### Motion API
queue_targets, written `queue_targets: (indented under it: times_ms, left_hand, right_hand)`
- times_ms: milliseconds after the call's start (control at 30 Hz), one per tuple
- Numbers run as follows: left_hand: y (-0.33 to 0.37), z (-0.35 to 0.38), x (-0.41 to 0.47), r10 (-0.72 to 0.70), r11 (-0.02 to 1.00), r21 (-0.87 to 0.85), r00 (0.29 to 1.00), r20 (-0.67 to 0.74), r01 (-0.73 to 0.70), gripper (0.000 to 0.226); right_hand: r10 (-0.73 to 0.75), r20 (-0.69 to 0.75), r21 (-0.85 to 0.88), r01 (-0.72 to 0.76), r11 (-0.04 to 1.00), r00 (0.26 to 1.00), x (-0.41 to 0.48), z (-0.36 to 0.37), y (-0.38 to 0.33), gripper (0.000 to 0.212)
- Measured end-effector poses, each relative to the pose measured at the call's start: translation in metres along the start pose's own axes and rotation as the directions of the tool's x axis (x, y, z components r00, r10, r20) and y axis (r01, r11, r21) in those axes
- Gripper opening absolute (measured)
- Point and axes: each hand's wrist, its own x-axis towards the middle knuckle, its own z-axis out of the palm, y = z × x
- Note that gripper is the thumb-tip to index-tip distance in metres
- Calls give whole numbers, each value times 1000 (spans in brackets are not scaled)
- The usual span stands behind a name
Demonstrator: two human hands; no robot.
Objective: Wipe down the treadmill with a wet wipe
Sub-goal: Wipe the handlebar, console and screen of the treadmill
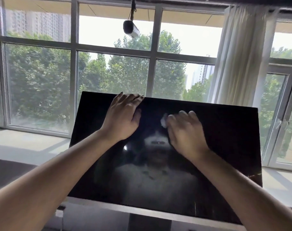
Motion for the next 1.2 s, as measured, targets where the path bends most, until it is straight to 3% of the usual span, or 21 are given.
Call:
queue_targets:
  times_ms: [67,133,200,267,300,333,400,467,500,533,600,667,700,833,900,1000,1067,1133,1200]
  left_hand:
    - [1,0,-1,-13,1000,-12,1000,-6,13,54]
    - [1,1,-1,-10,1000,-11,1000,-10,10,53]
    - [1,1,-1,-4,1000,-9,1000,-21,4,52]
    - [-1,1,-1,4,1000,-12,1000,-23,-4,53]
    - [-1,1,-1,8,1000,-14,1000,-21,-9,53]
    - [-1,0,-1,10,1000,-19,1000,-17,-11,54]
    - [-1,1,-2,3,1000,-27,1000,-17,-3,55]
    - [1,3,-2,-3,999,-36,999,-32,1,54]
    - [1,3,-2,-2,999,-38,999,-41,0,53]
    - [2,4,-2,-2,999,-38,999,-48,0,53]
    - [2,4,-2,-3,999,-32,998,-56,2,52]
    - [1,4,-3,1,1000,-26,999,-54,-2,52]
    - [1,3,-3,3,1000,-23,999,-48,-4,53]
    - [4,0,-3,-13,1000,-25,999,-29,13,54]
    - [5,1,-4,-20,1000,-10,999,-38,19,55]
    - [6,4,-6,-8,999,49,999,-46,10,59]
    - [6,5,-6,6,997,81,999,-43,-3,61]
    - [5,4,-5,8,996,90,999,-43,-4,60]
    - [6,2,-4,-2,996,85,999,-36,5,61]
  right_hand:
    - [225,-44,30,-224,974,973,22,0,11,16]
    - [250,-12,65,-249,966,968,14,10,-17,17]
    - [-1,89,117,-10,993,996,-13,14,-56,22]
    - [-268,134,119,253,960,954,-28,9,-63,16]
    - [-305,132,89,295,951,943,-22,9,-48,16]
    - [-248,114,51,243,969,962,-11,8,-29,17]
    - [43,10,-19,-42,999,999,17,6,12,14]
    - [279,-61,-2,-280,960,958,33,1,24,14]
    - [296,-59,27,-295,955,953,33,3,12,14]
    - [249,-27,66,-246,967,968,29,7,-6,14]
    - [-27,78,137,16,990,997,9,11,-45,18]
    - [-234,134,96,223,970,963,3,11,-46,24]
    - [-218,121,59,213,975,968,11,11,-31,22]
    - [148,-5,-113,-147,983,989,54,7,22,12]
    - [164,-2,-75,-164,984,986,58,11,4,9]
    - [-36,80,61,31,998,996,46,18,-32,16]
    - [-107,117,60,100,993,987,45,16,-21,13]
    - [43,91,-3,-43,999,995,51,10,7,10]
    - [245,22,-41,-244,969,969,50,4,31,22]
